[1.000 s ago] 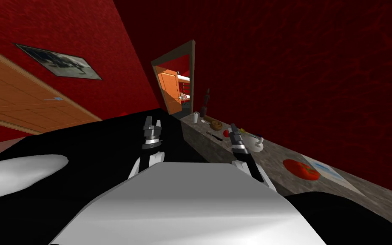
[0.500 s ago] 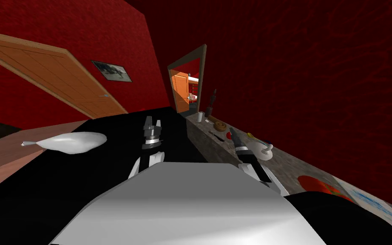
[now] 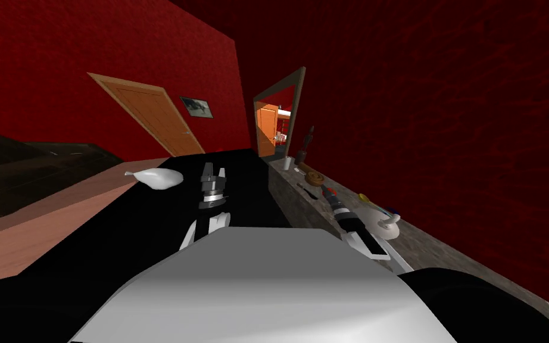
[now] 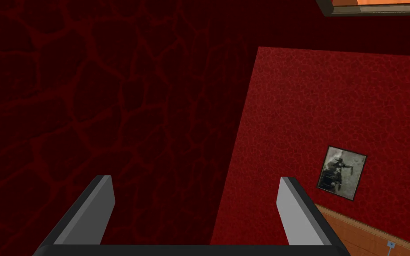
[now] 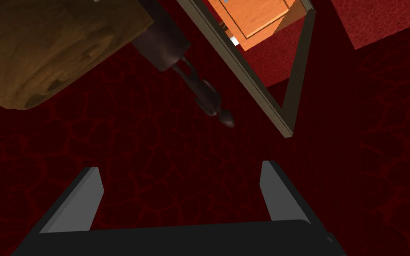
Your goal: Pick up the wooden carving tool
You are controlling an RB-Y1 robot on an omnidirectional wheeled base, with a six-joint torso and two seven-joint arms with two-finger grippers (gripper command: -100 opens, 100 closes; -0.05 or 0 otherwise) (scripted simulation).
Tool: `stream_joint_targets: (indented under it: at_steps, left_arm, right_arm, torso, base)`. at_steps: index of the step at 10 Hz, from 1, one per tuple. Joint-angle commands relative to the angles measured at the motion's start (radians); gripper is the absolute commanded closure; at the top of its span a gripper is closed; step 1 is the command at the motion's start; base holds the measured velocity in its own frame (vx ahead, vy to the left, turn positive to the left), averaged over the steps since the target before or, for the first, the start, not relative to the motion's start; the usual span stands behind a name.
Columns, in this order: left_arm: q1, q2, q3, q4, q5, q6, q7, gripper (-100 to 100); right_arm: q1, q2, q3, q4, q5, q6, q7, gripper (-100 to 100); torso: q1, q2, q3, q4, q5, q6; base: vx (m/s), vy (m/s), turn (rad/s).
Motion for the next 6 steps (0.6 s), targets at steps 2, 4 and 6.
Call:
stream_joint_targets:
  at_steps: [2, 4, 6]
  left_arm:
    - [0.0, 0.0, 0.0, 0.0, 0.0, 0.0, 0.0, 0]
    - [0.0, 0.0, 0.0, 0.0, 0.0, 0.0, 0.0, 0]
    - [0.0, 0.0, 0.0, 0.0, 0.0, 0.0, 0.0, 0]
  right_arm:
    - [0.033, -0.052, -0.016, 0.016, -0.011, 0.056, 0.055, -100]
    - [0.073, -0.122, -0.035, 0.04, -0.027, 0.131, 0.117, -100]
    - [0.093, -0.163, -0.043, 0.05, -0.035, 0.168, 0.154, -100]
  torso:
    - [-0.002, 0.0, 0.0, 0.0, 0.0, 0.0]
    - [0.001, -0.003, -0.001, 0.0, 0.0, 0.0]
    - [0.001, -0.003, -0.002, -0.001, 0.0, 0.002]
  base:
    - [-0.102, -0.072, 0.307]
    - [-0.084, -0.045, 0.389]
    - [-0.065, -0.02, 0.183]
